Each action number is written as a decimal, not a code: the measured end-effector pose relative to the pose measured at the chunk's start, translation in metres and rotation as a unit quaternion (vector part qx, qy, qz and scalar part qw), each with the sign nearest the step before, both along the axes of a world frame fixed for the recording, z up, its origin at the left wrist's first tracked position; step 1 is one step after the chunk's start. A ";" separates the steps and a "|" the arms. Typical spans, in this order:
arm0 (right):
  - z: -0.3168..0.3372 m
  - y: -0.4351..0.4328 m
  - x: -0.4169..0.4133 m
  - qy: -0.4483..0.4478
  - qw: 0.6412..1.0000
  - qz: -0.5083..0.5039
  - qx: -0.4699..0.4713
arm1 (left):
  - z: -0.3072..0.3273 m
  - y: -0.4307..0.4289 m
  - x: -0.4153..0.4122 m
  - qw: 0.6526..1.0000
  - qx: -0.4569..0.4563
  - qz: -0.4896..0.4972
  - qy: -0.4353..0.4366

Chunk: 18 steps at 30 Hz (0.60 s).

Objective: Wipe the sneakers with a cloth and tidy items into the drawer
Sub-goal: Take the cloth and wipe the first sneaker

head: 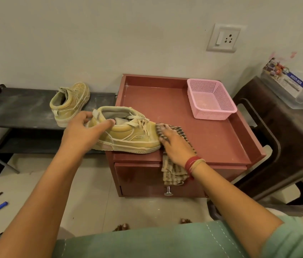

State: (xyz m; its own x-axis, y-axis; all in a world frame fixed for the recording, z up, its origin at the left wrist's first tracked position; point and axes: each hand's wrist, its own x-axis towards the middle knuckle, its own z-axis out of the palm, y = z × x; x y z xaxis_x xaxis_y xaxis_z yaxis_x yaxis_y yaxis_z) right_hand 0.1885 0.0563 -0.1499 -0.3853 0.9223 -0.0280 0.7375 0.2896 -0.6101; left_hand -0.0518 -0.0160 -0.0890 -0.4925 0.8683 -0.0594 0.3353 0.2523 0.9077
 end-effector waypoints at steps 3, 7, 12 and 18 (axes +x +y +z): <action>-0.001 -0.011 -0.005 -0.032 0.997 0.063 0.011 | 0.002 0.000 -0.001 0.998 -0.043 0.013 -0.052; 0.000 0.015 0.014 0.022 0.996 -0.086 -0.026 | 0.003 -0.001 0.001 0.998 -0.041 0.023 -0.044; 0.024 -0.006 -0.013 0.201 0.979 0.013 -0.018 | 0.007 -0.007 0.003 0.999 0.024 -0.023 -0.020; 0.024 0.000 -0.017 0.216 0.974 -0.055 -0.037 | 0.009 -0.012 0.003 0.990 0.084 -0.099 0.058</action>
State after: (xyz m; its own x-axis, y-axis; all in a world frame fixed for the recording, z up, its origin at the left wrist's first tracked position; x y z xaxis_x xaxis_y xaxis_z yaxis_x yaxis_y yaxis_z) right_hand 0.1713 0.0564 -0.1259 -0.2754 0.9602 0.0468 0.4317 0.1670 -0.8864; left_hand -0.0487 -0.0275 -0.0803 -0.3059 0.9416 0.1406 0.4674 0.0199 0.8838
